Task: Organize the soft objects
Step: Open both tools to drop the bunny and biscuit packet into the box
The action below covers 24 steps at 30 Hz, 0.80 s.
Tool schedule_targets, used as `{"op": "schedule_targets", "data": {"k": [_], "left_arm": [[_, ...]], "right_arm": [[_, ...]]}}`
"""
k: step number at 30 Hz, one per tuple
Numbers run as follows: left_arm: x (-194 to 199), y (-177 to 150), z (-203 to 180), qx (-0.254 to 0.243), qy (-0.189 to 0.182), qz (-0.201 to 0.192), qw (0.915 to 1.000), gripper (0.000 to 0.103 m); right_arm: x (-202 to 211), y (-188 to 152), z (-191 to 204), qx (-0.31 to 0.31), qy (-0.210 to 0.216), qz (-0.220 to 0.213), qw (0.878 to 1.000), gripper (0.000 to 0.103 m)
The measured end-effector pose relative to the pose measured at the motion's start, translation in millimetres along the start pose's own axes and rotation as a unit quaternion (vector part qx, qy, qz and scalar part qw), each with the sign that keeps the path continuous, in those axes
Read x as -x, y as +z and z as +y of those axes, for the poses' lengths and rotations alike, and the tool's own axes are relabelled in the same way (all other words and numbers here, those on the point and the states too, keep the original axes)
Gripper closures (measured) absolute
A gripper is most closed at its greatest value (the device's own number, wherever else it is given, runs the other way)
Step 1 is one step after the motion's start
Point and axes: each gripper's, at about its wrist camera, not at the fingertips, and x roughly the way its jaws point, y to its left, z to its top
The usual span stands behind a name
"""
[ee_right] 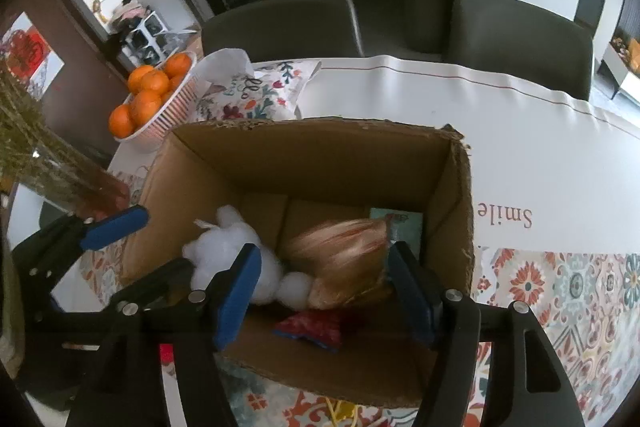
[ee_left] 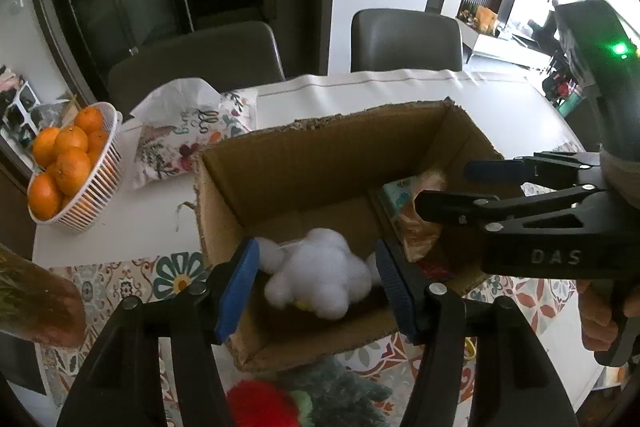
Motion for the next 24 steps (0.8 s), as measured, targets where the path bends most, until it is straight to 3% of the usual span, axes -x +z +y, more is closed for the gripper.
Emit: {"op": "schedule_targets", "data": {"k": [9, 24], "left_arm": [[20.6, -7.7, -0.6, 0.007, 0.025, -0.012, 0.9996, 0.039], [76.3, -30.9, -5.4, 0.036, 0.063, -0.050, 0.9961, 0.032]], "right_arm": [[16.8, -6.1, 5.4, -0.006, -0.018, -0.025, 1.000, 0.035], [81.4, -32.2, 24.0, 0.008, -0.042, -0.091, 0.995, 0.035]]}}
